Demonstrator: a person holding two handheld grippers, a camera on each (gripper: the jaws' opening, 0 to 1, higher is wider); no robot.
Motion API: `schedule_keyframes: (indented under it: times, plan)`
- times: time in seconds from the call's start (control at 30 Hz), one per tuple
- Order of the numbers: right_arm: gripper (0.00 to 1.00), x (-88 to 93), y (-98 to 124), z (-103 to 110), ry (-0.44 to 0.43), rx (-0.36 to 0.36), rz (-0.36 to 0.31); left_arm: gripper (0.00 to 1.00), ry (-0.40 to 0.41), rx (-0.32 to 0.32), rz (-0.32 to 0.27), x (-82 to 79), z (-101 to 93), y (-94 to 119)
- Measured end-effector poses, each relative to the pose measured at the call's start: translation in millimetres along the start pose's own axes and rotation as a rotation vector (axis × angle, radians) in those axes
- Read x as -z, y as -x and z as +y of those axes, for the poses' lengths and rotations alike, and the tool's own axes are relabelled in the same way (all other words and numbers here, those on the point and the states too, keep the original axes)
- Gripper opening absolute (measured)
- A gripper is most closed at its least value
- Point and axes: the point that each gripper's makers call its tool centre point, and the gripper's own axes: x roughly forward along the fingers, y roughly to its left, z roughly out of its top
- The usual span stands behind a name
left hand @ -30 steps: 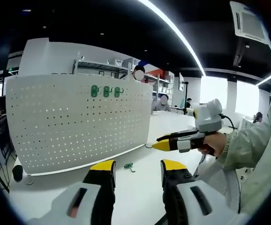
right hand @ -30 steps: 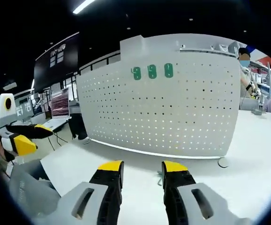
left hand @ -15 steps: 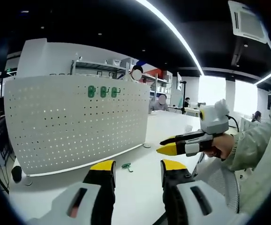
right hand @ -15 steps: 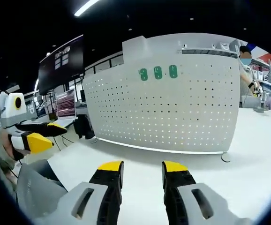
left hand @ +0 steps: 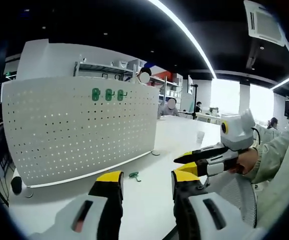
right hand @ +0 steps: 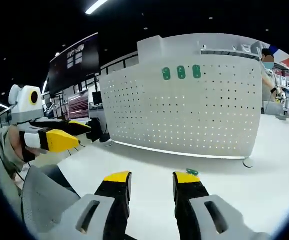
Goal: Insert the hook assembly into the mounting plate slot until the hook locks in place.
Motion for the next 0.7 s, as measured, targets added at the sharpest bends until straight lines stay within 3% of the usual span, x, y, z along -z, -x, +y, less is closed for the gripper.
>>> schedule_keyframes:
  times: [0.33,0.7]
  plan:
    - [0.32,4.1,13,28,0.01,-0.058,-0.003,0.4,0.005,-0.003,0.013,6.0,1.9,-1]
    - [0.31,-4.9,17,20,-0.015,-0.035,-0.052,0.4,-0.006,0.019,0.036,11.5,-7.4,-6]
